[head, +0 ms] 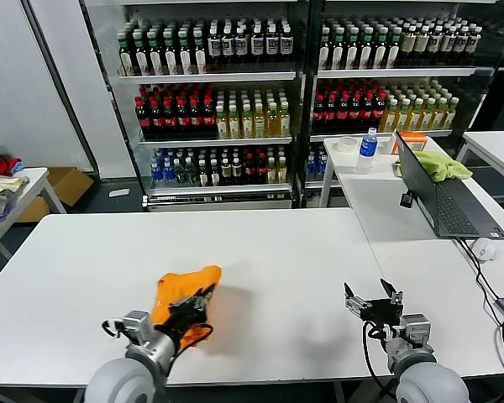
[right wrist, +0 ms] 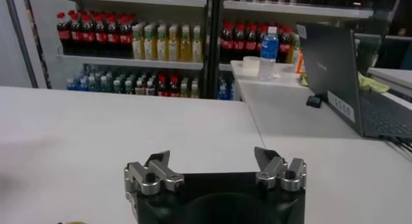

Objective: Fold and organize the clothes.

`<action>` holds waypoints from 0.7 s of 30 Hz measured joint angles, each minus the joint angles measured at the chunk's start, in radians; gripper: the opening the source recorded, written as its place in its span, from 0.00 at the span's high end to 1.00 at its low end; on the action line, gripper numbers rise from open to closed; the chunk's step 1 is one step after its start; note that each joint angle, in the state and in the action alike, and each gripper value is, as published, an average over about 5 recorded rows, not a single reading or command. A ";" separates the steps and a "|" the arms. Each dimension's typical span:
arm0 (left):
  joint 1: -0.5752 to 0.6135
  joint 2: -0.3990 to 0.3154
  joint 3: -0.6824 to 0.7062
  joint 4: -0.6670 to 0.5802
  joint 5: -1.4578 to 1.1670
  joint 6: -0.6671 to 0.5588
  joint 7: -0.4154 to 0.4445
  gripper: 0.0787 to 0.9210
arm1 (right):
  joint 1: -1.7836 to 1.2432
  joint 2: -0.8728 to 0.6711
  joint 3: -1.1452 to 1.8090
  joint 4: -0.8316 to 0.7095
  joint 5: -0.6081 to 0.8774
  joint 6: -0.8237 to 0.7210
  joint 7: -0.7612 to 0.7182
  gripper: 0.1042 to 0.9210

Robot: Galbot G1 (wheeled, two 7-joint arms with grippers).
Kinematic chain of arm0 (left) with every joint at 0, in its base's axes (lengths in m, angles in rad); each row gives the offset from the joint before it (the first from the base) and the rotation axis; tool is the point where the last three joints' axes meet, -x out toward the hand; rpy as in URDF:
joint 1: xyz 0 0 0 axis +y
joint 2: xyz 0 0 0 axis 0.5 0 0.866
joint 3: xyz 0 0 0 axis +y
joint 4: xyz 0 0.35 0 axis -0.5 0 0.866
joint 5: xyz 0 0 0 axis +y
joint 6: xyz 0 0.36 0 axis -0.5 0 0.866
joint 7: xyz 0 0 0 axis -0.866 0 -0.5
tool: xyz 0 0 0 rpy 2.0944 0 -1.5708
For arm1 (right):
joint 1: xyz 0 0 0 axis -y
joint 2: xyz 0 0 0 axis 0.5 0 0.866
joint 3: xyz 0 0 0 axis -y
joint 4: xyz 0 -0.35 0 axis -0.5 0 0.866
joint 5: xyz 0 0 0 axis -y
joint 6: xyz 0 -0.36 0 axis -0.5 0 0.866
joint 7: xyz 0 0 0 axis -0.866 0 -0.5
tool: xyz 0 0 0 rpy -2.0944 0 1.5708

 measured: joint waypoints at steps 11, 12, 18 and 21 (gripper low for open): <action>-0.052 -0.003 0.011 0.001 0.003 -0.090 0.060 0.50 | 0.036 -0.008 -0.035 -0.009 0.005 -0.001 -0.020 0.12; -0.055 0.007 -0.007 0.004 0.005 -0.101 0.067 0.46 | 0.043 -0.007 -0.046 -0.011 0.009 -0.001 -0.022 0.12; -0.047 0.082 -0.147 0.041 0.058 -0.174 0.104 0.25 | 0.102 0.002 -0.151 -0.017 0.063 -0.020 -0.023 0.12; -0.026 0.104 -0.213 0.057 0.101 -0.210 0.117 0.17 | 0.138 0.003 -0.226 -0.024 0.103 -0.035 -0.021 0.12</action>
